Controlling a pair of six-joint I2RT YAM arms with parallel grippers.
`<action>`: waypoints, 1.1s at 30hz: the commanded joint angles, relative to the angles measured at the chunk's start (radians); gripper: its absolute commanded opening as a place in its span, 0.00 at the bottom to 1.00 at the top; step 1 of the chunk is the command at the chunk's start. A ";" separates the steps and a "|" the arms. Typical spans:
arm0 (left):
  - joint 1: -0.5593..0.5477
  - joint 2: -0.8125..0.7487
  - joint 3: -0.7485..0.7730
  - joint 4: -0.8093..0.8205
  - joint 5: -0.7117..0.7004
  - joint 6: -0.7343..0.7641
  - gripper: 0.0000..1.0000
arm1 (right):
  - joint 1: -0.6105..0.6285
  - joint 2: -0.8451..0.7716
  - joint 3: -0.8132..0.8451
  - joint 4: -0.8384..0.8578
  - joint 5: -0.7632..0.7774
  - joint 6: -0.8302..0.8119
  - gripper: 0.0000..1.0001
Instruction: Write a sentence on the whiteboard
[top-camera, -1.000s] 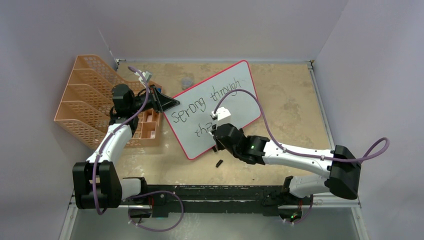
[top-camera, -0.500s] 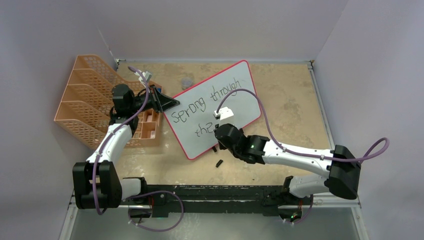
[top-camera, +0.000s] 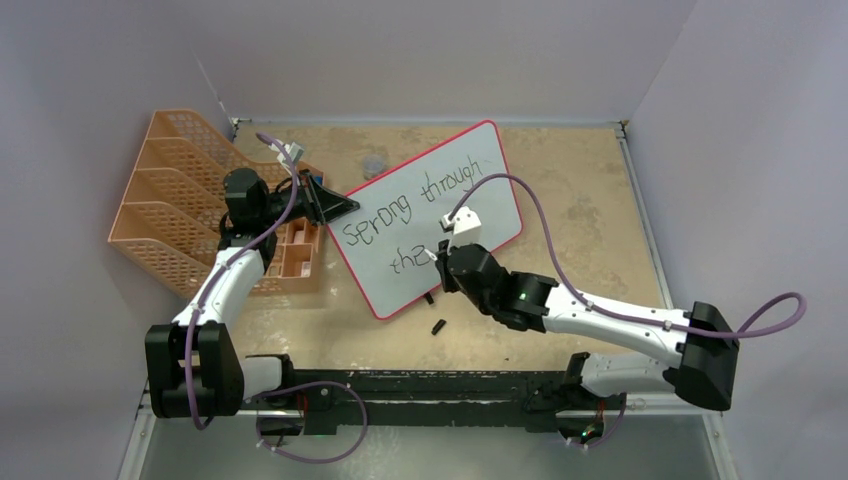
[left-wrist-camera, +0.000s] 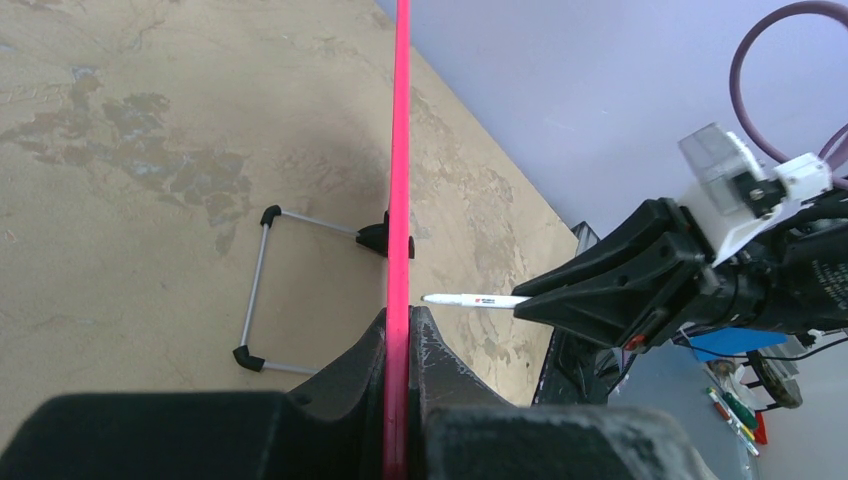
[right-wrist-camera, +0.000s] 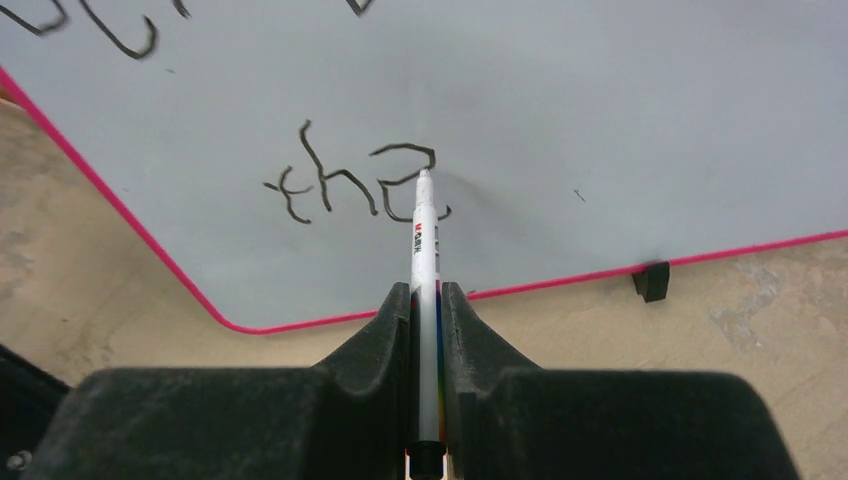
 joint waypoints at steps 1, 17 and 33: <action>-0.025 -0.002 0.012 -0.015 0.044 0.043 0.00 | -0.003 -0.047 -0.007 0.131 -0.037 -0.048 0.00; -0.025 -0.002 0.013 -0.015 0.044 0.042 0.00 | -0.003 0.011 0.021 0.128 -0.091 -0.067 0.00; -0.025 0.001 0.014 -0.015 0.045 0.042 0.00 | -0.003 0.020 0.027 0.134 -0.073 -0.053 0.00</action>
